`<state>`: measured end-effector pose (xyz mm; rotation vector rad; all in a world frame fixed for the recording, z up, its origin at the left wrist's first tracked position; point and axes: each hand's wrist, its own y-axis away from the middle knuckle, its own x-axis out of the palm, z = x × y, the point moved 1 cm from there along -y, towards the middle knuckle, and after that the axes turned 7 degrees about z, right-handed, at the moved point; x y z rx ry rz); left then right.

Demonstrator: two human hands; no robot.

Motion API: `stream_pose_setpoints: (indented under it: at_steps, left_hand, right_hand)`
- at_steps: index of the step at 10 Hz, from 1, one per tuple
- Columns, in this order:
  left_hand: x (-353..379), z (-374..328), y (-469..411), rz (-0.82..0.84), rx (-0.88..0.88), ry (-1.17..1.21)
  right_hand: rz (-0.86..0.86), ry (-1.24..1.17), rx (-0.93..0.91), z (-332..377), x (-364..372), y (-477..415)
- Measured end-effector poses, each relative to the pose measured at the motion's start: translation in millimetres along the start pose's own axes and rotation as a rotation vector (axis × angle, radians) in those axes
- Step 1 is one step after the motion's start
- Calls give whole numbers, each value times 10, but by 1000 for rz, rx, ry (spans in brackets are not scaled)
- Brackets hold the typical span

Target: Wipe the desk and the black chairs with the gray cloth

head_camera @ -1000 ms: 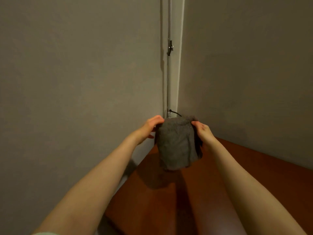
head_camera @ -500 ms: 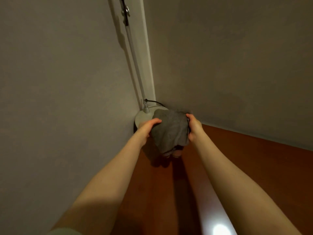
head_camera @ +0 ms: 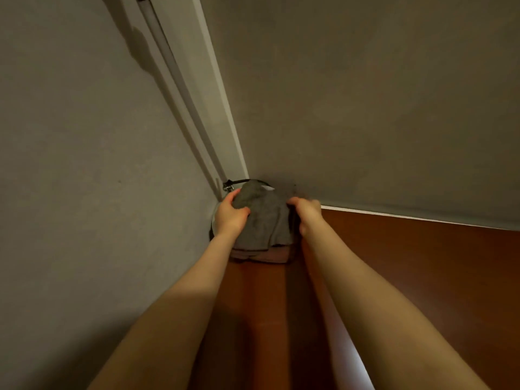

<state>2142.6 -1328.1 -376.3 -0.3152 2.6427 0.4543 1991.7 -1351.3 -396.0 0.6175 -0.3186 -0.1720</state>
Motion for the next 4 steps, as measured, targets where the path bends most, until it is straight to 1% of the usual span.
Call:
stream_pose_setpoints:
  at_steps: [1,2,3,4]
  left_hand:
    - [27,190,-209,35,31,-218]
    - [47,278,-266,22,56,-423]
    - [50,289,-193,-45,99,-631]
    - [27,271,-80,-26,265,-779]
  right_hand:
    - [-45,593,-166,-25,8,-156]
    - [-62,820,-210,-92,22,-136]
    - [-104,898,-220,-130,9,-70]
    - [-134,935,-185,-115,-33,88]
